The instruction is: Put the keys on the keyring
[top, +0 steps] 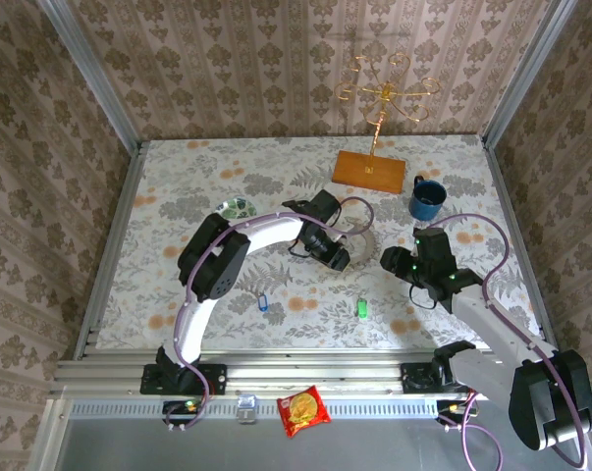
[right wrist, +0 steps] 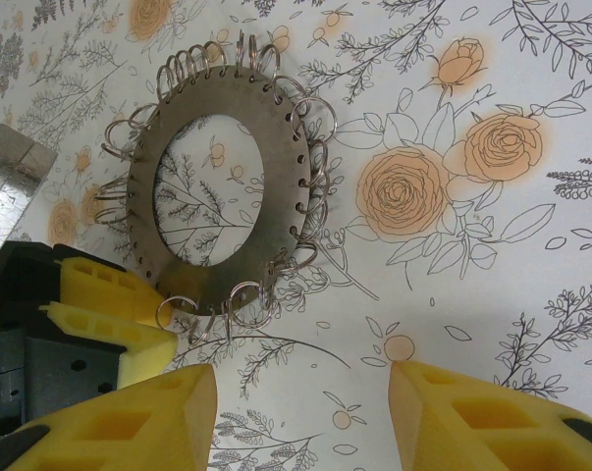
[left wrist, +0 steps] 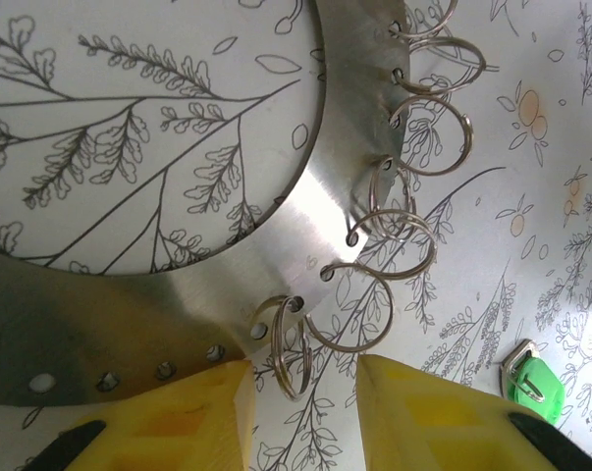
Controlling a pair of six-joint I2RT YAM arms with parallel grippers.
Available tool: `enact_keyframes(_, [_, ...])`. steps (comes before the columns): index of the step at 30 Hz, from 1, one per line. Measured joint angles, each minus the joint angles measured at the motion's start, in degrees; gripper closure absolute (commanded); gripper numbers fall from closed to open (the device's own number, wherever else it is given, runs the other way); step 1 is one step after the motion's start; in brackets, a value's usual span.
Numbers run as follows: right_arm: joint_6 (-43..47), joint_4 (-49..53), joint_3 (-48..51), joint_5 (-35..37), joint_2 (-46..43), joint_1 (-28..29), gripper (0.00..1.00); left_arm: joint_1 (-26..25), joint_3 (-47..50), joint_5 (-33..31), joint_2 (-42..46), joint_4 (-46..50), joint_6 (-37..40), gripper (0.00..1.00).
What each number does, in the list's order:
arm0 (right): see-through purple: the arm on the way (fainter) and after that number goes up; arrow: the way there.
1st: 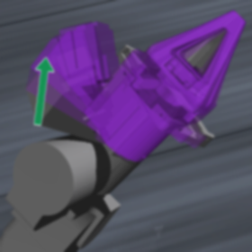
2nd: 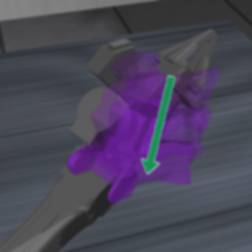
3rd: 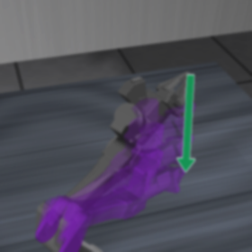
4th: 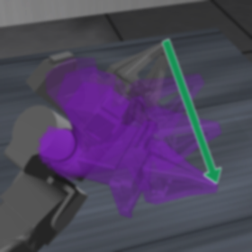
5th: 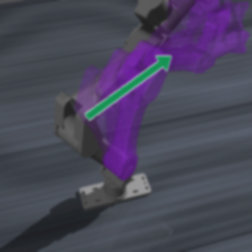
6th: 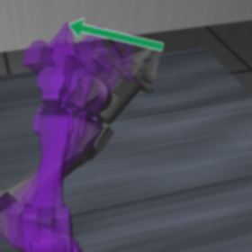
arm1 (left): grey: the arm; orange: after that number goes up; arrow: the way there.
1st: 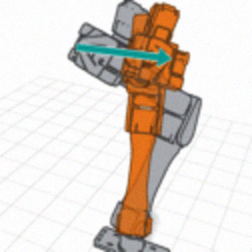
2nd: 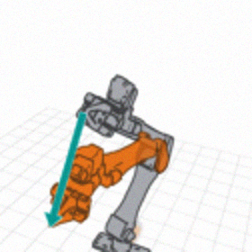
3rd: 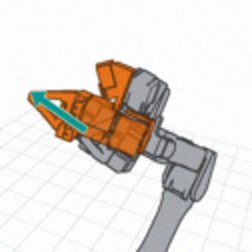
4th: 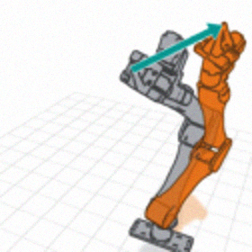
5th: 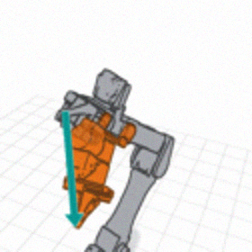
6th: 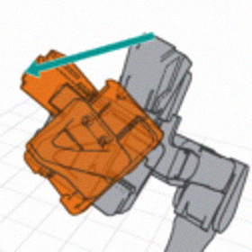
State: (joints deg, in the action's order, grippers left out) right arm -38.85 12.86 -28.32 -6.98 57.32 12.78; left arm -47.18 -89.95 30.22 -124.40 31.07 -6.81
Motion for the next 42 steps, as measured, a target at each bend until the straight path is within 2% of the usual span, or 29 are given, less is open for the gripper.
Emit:
enact_keyframes(7, [0.02, -0.31, 0.59, -0.44, 0.00, -0.15, 0.50, -0.44, -2.49, -0.07, -1.49, 0.24, -0.04, 0.80])
enact_keyframes(14, [0.02, -0.31, 0.59, -0.57, -0.09, -0.26, 0.50, -0.42, -2.62, -1.40, -2.01, 0.48, -0.07, 1.00])
enact_keyframes(18, [0.31, -0.31, 0.59, -0.90, -1.09, -0.42, 0.49, -0.66, -2.51, -3.02, -1.57, 0.26, 0.70, 1.00])
enact_keyframes(21, [1.66, -0.83, 0.59, -2.08, -2.49, -0.52, 0.45, -1.03, 1.33, -5.70, 2.14, -1.86, 2.67, 1.00])
enact_keyframes(27, [5.51, -9.79, 1.22, -8.61, -6.73, -0.52, 0.44, -1.33, 15.67, -7.32, 18.71, -13.35, 9.42, 1.00])
enact_keyframes(29, [7.69, -12.79, 1.03, -10.51, -7.13, -0.39, 0.43, -1.11, 20.48, -6.29, 23.65, -19.02, 12.70, 1.00])
enact_keyframes(34, [16.00, -14.05, -3.50, -13.40, -4.66, 0.81, 0.44, -0.02, 28.17, -3.08, 28.74, -28.04, 20.35, 1.00])
enact_keyframes(42, [38.69, -19.69, -7.13, -15.41, -1.05, 7.21, 0.44, 4.79, 37.83, 1.40, 35.15, -37.62, 30.47, 1.00])
